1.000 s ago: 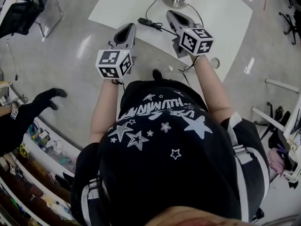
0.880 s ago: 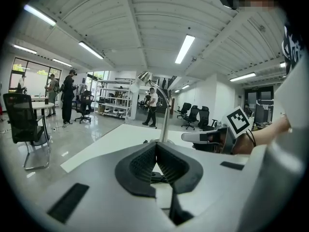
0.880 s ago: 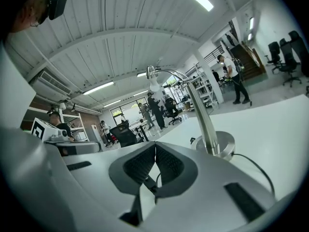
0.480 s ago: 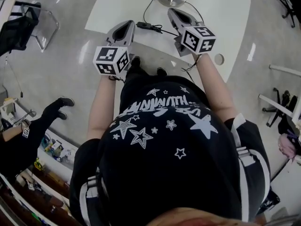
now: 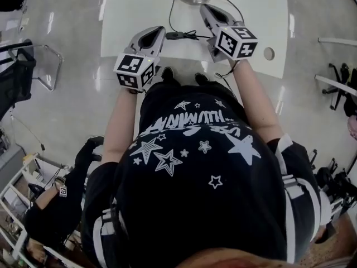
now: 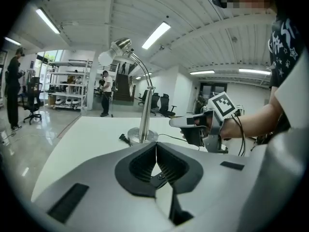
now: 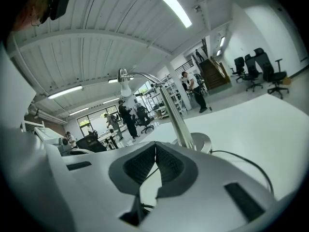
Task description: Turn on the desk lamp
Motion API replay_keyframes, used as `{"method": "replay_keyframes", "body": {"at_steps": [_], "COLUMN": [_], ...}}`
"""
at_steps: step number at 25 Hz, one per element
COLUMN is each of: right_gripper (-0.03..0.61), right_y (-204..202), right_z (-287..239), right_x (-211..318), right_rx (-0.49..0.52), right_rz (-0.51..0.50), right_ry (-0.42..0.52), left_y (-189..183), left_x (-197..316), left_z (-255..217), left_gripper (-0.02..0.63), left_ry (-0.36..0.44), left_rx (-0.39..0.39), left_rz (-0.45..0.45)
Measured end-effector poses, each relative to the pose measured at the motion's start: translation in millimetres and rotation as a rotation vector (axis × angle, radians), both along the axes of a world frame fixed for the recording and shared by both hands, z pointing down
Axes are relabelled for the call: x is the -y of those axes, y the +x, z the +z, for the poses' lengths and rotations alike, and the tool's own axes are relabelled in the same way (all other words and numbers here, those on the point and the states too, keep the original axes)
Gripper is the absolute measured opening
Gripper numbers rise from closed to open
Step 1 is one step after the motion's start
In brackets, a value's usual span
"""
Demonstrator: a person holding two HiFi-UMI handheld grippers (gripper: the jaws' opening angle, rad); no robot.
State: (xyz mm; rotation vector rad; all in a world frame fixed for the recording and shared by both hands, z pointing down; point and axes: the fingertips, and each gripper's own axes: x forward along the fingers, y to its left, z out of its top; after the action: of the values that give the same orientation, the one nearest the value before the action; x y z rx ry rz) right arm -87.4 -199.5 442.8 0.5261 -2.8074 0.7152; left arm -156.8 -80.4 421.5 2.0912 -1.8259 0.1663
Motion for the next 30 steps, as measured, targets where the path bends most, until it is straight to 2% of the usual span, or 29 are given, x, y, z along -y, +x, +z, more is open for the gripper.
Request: {"method": "replay_keyframes", "body": {"at_steps": [6,13,20,24,27,30], "right_gripper": [0.005,0.006,0.006,0.005,0.005,0.005], "right_y": [-1.0,8.1,14.9,19.6,26.0,31.9], "right_z": [12.9,16.4,23.0,25.1,25.4,27.4], "right_x": [-8.6,-16.7,-27.7,-33.3,-35.2,-38.1], "right_rx": [-0.057,-0.077,-0.089,-0.097,-0.102,-0.105], "right_rz": [0.09,0.23,0.323,0.353,0.379,0.409], "right_ry": [-0.009,-0.02,-0.026,-0.025,-0.027,-0.035], "left_y": [-10.6,-0.8,10.9,15.6,18.6,21.4], "left_x": [0.5,-7.7,-11.5,-13.3,-13.0,-13.4], "left_z": [20.7,47.4,72.1,82.2,85.9,89.7], "left_gripper": [0.011,0.011,0.014,0.015,0.096,0.12], "left_ry": [-0.044,-0.123,-0.187,-0.196,-0.205,-0.213], "left_rx": [-0.022,-0.07,-0.03,0.0,-0.008,-0.004], "left_rz": [0.138,0.345,0.518,0.564,0.591,0.619]}}
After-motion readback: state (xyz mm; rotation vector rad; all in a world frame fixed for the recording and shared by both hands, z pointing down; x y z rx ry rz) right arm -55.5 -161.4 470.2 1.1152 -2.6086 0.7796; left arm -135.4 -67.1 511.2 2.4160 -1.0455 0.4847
